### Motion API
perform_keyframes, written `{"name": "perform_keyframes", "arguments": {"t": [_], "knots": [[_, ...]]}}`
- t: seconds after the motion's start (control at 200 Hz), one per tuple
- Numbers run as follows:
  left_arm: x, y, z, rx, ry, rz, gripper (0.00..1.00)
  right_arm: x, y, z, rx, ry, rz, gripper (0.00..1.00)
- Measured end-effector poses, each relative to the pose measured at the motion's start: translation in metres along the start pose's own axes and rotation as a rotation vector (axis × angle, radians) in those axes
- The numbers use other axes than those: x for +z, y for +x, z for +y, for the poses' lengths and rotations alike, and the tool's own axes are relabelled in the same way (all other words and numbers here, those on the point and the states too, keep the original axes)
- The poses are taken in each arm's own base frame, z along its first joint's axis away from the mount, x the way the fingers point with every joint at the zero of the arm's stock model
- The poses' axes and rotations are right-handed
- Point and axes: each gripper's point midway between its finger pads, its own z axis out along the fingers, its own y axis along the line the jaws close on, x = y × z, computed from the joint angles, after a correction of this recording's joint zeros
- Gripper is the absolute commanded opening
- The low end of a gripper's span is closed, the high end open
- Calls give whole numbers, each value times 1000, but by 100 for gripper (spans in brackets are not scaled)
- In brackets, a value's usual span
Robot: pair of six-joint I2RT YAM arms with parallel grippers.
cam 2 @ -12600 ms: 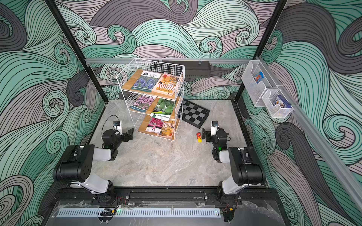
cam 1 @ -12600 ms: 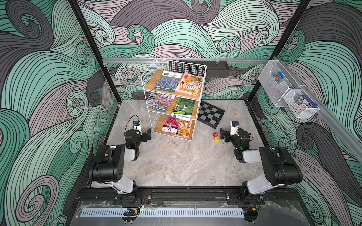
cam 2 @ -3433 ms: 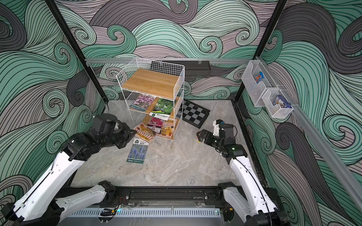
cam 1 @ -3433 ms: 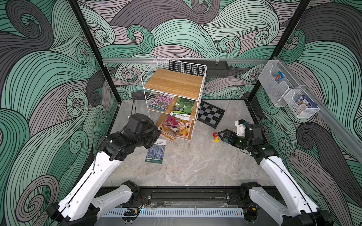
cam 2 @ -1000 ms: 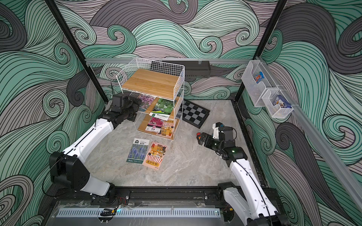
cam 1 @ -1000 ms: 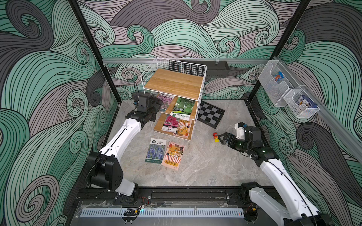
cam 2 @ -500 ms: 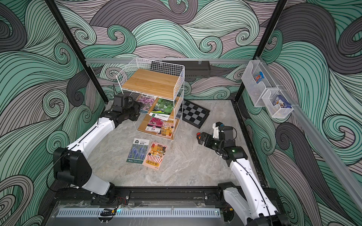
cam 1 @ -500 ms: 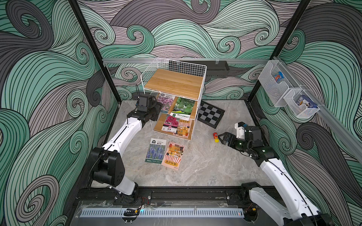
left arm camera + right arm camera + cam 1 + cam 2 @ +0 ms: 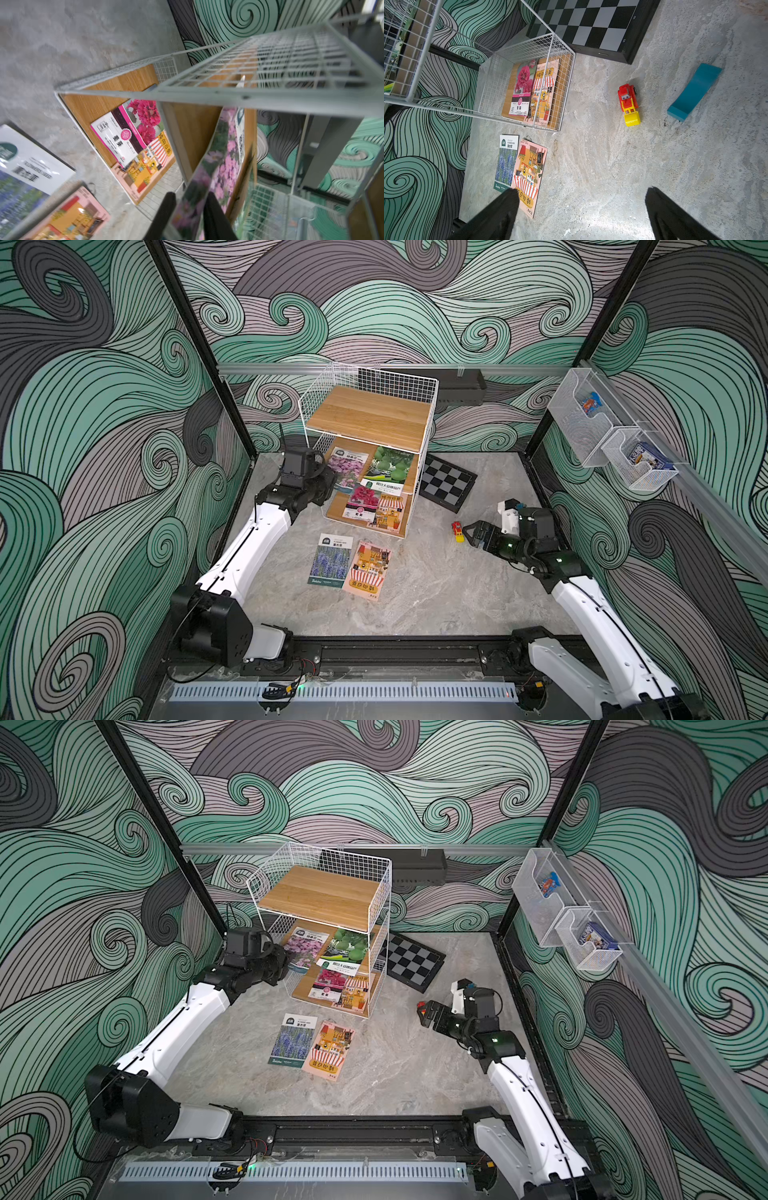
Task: Take the seed bag off the shelf
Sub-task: Pick up the seed packet from the shelf.
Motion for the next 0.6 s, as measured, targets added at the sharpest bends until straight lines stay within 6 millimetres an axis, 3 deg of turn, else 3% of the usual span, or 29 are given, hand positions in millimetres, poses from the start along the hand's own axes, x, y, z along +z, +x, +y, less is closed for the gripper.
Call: {"name": "perform_keyframes", "arguments": {"t": [0.03, 0.23, 0.38, 0.5, 0.6], "knots": [[0, 0, -1, 4, 3, -1, 0, 0, 0, 0, 0, -1, 0, 99], [-13, 1, -1, 8, 2, 5, 0, -5, 0, 2, -1, -7, -9, 99], [-51, 9, -2, 11, 39, 16, 0, -7, 0, 3, -3, -11, -15, 99], [-89, 23, 17, -4, 67, 28, 0, -7, 1, 3, -2, -10, -15, 99], [-106, 39, 43, -19, 58, 51, 0, -7, 1, 3, -3, -10, -14, 99]]}}
